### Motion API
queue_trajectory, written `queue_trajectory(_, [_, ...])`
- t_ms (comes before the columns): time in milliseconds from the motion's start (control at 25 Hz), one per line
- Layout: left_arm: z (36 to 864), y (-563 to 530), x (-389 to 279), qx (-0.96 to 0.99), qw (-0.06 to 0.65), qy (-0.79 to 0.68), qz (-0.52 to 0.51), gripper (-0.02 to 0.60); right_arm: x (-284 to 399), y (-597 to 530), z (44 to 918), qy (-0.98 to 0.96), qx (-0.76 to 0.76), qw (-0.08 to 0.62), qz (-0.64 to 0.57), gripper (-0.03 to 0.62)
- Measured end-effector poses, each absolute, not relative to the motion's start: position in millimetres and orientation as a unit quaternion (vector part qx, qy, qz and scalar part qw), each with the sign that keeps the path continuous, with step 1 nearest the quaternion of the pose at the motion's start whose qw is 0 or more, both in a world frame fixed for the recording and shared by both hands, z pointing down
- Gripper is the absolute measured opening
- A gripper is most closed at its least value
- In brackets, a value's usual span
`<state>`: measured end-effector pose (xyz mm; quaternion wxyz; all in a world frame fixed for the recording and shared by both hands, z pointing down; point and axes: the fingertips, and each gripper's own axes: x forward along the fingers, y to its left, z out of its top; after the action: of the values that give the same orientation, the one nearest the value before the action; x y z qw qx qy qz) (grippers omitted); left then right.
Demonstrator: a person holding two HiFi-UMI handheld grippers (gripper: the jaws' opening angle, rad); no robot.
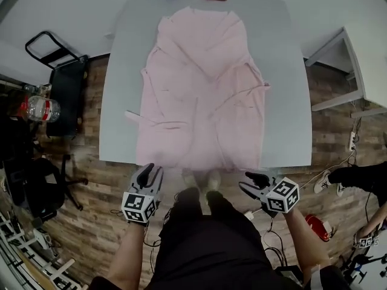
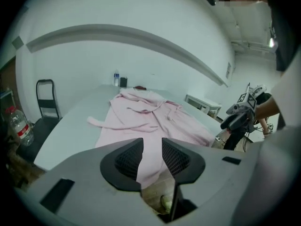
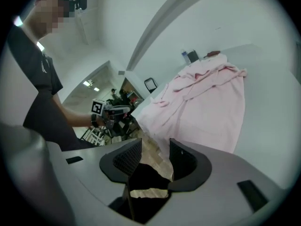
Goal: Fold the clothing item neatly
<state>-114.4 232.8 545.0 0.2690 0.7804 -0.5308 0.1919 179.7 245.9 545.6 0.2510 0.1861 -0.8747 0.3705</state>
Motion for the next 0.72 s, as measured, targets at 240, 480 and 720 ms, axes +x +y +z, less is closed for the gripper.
queue_trajectory(240, [601,271,-126,0.775,0.316,-0.502,0.218,0.189,229,283,614,-0.825,0.250,0.290,0.416,0.175])
queue_trajectory(480, [678,283,-174,0.737,0.359,-0.525,0.229,0.260,256,283,669,-0.796,0.306,0.311,0.420,0.221])
queue_trajectory(720, [735,274,-209,0.741,0.371,-0.510,0.230,0.324,263,269,715,-0.791,0.336,0.316,0.401,0.263])
